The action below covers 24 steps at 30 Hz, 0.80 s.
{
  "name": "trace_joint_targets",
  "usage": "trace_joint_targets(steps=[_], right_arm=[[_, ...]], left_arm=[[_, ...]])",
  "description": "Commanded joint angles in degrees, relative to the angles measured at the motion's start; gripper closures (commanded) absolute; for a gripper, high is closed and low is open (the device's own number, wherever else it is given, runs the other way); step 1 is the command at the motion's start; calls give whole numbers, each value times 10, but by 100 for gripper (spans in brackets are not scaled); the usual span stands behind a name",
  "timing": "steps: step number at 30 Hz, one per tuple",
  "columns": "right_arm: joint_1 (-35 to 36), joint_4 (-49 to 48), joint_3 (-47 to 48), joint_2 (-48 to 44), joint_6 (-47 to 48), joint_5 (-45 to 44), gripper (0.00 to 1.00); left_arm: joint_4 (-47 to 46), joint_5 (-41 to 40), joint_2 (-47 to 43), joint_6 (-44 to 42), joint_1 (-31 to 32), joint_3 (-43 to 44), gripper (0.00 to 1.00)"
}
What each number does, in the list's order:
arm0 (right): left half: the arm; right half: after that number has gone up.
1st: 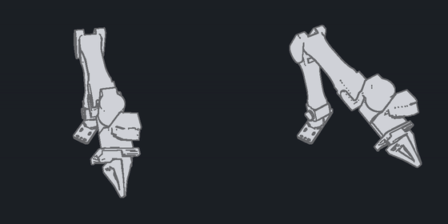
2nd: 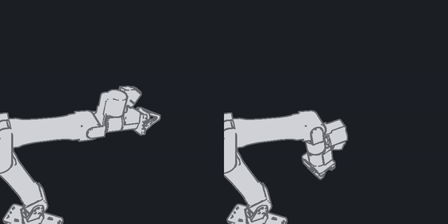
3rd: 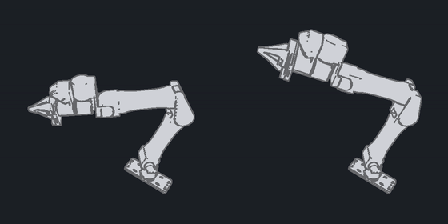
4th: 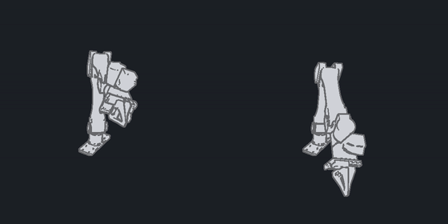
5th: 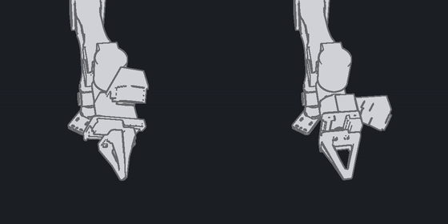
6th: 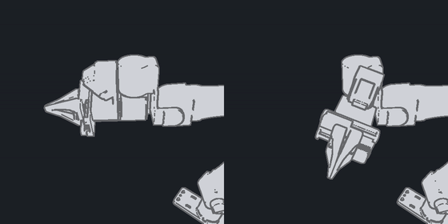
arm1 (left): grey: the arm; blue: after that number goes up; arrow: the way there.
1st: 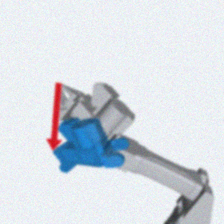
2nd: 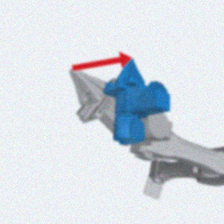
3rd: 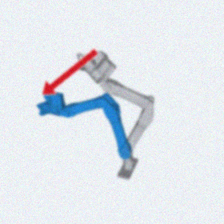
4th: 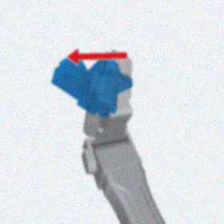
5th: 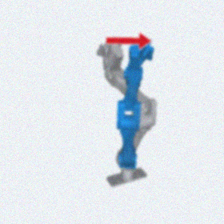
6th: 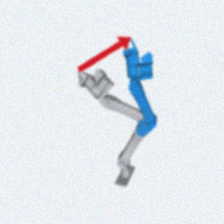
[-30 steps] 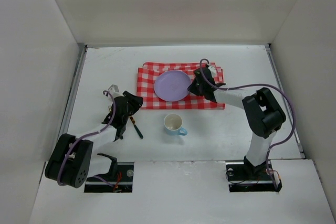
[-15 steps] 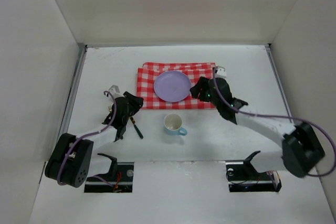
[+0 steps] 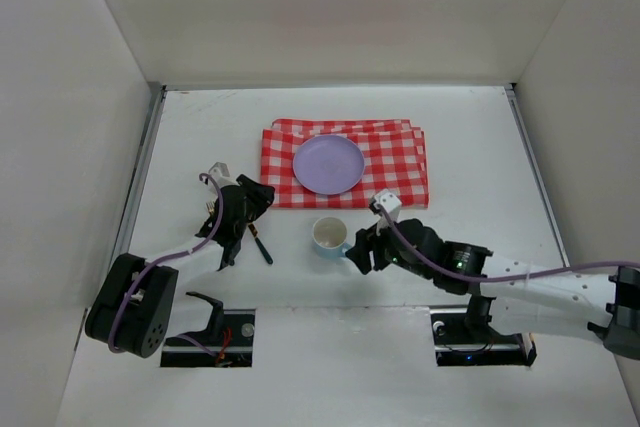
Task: Set the dinner table for one person
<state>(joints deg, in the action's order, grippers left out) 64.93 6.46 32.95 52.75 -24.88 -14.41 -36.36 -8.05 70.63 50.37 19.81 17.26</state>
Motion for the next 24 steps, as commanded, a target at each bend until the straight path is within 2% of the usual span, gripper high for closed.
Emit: trace_joint_targets(steps=[1, 7, 15, 21, 24], right_arm=[[9, 41, 33, 33, 26, -12, 34], [4, 16, 50, 102, 50, -26, 33], [2, -39, 77, 205, 77, -15, 48], [2, -65, 71, 220, 69, -31, 82], [6, -55, 73, 177, 66, -59, 88]], left_arm=[[-28, -11, -13, -11, -3, 0, 60], [-28, -12, -12, -11, -4, -2, 60], [-26, -8, -31, -12, -6, -9, 60], [-28, -7, -25, -3, -7, -10, 60], [-28, -12, -29, -5, 0, -10, 60]])
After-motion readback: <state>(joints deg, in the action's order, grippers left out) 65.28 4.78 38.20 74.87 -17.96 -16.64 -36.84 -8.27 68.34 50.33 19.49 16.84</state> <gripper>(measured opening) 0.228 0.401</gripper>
